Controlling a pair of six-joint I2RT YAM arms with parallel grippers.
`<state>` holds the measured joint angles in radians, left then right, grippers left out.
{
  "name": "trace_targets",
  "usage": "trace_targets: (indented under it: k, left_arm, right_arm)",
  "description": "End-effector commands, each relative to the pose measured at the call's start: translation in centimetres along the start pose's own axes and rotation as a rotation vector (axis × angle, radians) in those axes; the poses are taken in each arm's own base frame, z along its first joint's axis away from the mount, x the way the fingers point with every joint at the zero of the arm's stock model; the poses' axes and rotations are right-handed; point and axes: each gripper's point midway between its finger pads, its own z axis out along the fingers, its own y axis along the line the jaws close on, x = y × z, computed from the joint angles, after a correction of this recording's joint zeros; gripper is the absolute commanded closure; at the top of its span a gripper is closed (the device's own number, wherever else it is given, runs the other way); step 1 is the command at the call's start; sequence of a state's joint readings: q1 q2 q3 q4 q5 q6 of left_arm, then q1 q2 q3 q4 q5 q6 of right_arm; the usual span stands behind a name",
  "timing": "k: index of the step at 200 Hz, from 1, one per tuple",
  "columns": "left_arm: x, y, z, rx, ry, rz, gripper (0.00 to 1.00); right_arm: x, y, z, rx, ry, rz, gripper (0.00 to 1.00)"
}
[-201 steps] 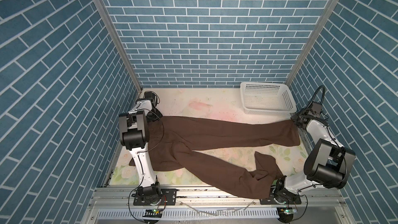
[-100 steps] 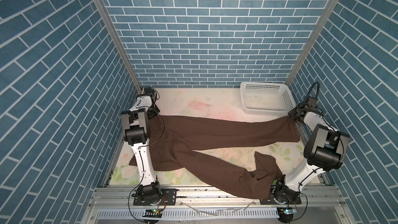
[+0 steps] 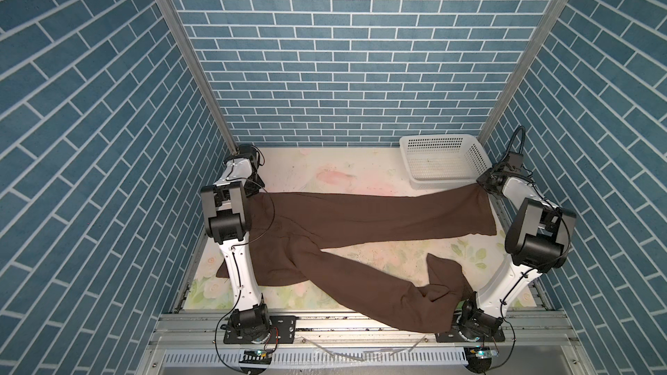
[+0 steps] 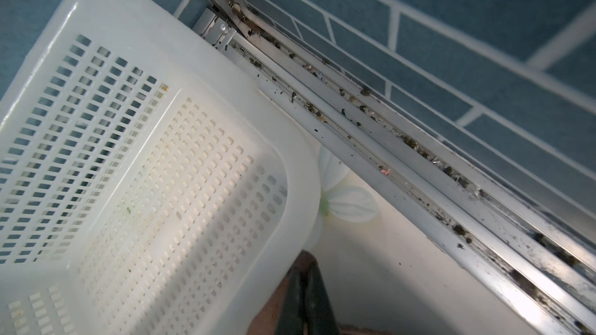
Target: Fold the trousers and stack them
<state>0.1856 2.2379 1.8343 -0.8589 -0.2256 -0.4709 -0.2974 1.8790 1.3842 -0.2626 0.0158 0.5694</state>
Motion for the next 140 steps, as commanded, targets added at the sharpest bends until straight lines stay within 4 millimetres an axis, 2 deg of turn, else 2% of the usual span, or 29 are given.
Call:
trace_targets:
  k: [1, 6, 22, 28, 36, 58, 74, 93, 113, 140]
  left_arm:
    - [-2.5, 2.0, -2.8, -0.052, -0.070, -0.003, 0.87]
    - [-2.7, 2.3, -3.1, -0.057, -0.075, -0.009, 0.80]
    - [-3.1, 2.7, -4.5, -0.045, -0.094, -0.020, 0.48]
    - [-3.0, 2.7, -5.0, -0.035, -0.100, -0.026, 0.41]
    - [-2.8, 2.7, -5.8, -0.011, -0.108, -0.038, 0.36]
    - [-1.6, 2.6, -7.6, 0.055, -0.119, -0.070, 0.34]
    - [-0.2, 2.3, -9.1, 0.107, -0.129, -0.090, 0.34]
    - [2.1, 1.0, -11.3, 0.174, -0.150, -0.071, 0.34]
    - [5.4, 0.1, -12.7, 0.219, -0.156, -0.031, 0.34]
    - [9.8, 0.1, -14.0, 0.299, -0.166, -0.002, 0.35]
  right_arm:
    - [-2.7, 0.8, -1.4, 0.004, -0.069, -0.063, 0.51]
    - [-2.7, 0.7, -1.7, 0.003, -0.071, -0.064, 0.49]
    - [-2.4, 0.6, -3.0, -0.003, -0.074, -0.053, 0.47]
    - [-2.1, 0.4, -3.6, -0.001, -0.073, -0.045, 0.47]
    - [-1.6, 0.1, -4.4, 0.002, -0.069, -0.033, 0.47]
    - [0.9, -1.3, -6.8, 0.005, -0.047, 0.011, 0.49]
    - [3.8, -2.5, -8.1, 0.014, -0.013, 0.030, 0.52]
    - [6.9, -4.3, -9.3, 0.042, 0.034, 0.031, 0.52]
    - [9.8, -6.4, -9.8, 0.099, 0.092, 0.016, 0.52]
    - [13.2, -9.0, -9.1, 0.185, 0.186, -0.025, 0.54]
